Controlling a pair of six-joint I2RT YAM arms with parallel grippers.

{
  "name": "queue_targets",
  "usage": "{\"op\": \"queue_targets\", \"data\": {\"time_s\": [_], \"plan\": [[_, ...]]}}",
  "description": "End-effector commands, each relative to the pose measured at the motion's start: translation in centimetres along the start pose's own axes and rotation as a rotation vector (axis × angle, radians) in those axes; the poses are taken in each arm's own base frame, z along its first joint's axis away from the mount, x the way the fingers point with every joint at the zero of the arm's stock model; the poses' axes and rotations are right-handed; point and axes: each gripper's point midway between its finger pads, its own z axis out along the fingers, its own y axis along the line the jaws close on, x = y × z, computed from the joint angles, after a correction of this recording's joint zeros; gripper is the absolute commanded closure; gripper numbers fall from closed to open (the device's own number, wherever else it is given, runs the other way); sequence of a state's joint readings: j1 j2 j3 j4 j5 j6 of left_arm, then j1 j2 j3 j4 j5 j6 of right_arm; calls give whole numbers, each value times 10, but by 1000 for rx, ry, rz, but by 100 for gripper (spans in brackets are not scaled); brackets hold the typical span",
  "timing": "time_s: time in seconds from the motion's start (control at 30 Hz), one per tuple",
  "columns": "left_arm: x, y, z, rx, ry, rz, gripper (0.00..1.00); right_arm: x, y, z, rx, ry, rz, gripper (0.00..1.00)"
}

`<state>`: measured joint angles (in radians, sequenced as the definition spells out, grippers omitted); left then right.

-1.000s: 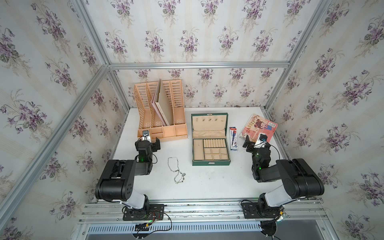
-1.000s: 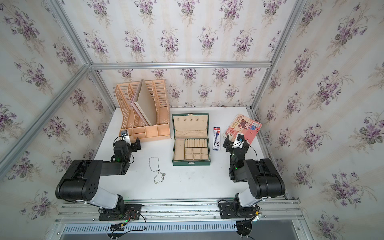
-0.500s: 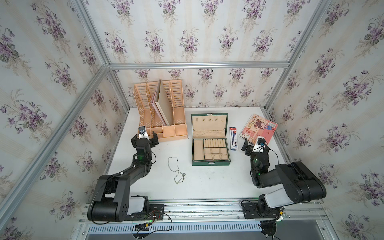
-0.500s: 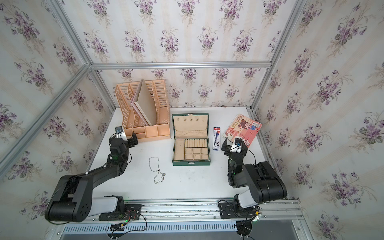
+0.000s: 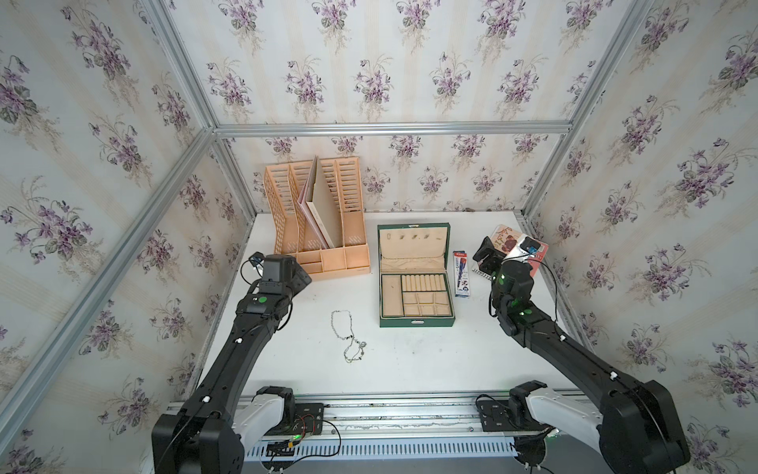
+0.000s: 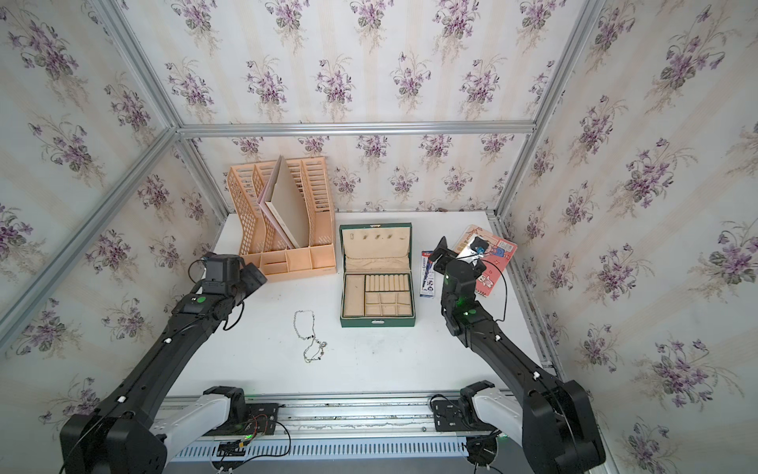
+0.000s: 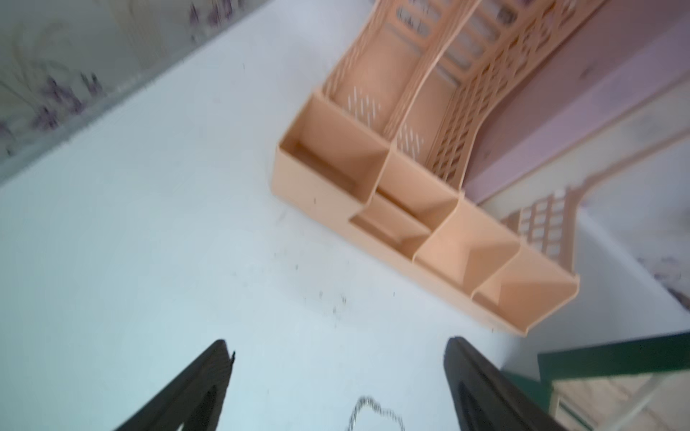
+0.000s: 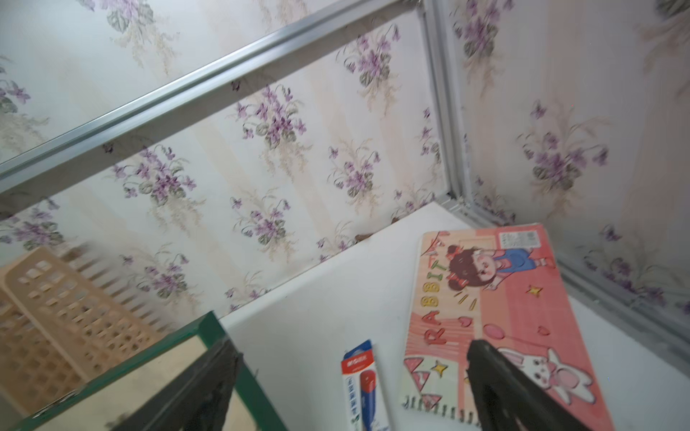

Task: Put jewelry chain into jewelry box
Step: Pick up the necklace from the center of the board.

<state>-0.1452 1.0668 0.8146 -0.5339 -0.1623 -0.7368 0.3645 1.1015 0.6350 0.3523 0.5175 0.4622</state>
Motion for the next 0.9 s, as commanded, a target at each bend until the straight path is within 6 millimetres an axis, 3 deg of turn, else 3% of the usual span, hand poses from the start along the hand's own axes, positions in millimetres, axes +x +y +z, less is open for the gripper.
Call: {"op": "queue_targets", "data": {"time_s": [0.0,0.1,0.27,0.3,0.4,0.47,0.7,0.87], "plan": [[69,24,-7,-95,235,14,10,87,-20,-27,82,395,-53,2],[114,37,-11,-147,289,131,21,124,-17,-56,19,513,-127,7],[160,39,-17,-159,356,316,39,164,-21,-91,-71,628,-195,13],[167,37,-19,-153,366,345,41,168,-21,-94,-86,641,-193,14],[194,19,-19,-72,420,425,73,173,-24,-98,-99,655,-192,14],[206,11,-19,-57,448,465,78,174,-24,-98,-98,653,-191,14],[231,-25,-18,-47,475,652,75,179,-20,-94,-97,670,-180,14],[250,-32,-3,-104,531,766,74,181,-24,-95,-90,672,-180,14]]}}
